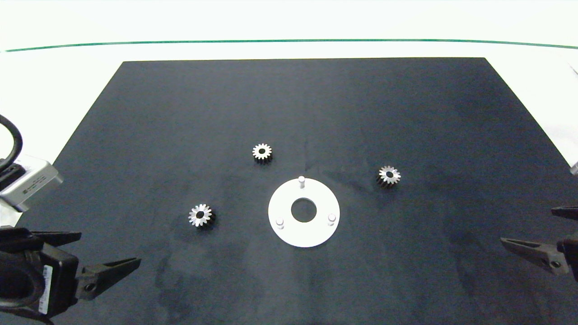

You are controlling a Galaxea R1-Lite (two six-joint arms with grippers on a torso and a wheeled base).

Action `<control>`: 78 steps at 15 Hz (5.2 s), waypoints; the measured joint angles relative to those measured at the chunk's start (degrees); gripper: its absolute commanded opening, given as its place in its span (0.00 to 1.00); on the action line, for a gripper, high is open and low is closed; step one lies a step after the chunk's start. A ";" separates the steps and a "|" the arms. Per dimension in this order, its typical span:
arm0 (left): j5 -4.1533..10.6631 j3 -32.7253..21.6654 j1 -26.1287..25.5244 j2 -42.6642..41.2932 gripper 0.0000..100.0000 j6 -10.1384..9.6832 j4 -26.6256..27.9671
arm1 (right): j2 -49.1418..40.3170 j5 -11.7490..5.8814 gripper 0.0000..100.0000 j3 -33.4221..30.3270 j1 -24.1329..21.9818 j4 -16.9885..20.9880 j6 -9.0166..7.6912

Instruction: Install three planetary gears onto the carrier pins

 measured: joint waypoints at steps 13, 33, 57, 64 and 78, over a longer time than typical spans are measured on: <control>0.48 -3.45 4.33 8.28 1.00 -1.17 -2.34 | 17.48 2.83 1.00 -13.56 9.92 -3.38 0.13; 0.45 -3.63 4.69 8.58 1.00 -1.32 -2.32 | 35.29 0.09 1.00 -28.78 13.57 -3.35 0.30; 0.48 -3.01 5.49 5.08 1.00 -1.28 -2.26 | 40.72 -0.13 0.64 -31.98 14.12 -4.68 1.01; 0.48 -2.84 5.51 5.02 1.00 -1.28 -2.32 | 40.89 -0.11 0.51 -31.98 14.28 -4.85 1.01; 0.48 -2.79 5.49 4.64 1.00 -1.26 -2.34 | 40.89 -1.17 0.22 -32.13 15.54 -4.84 1.16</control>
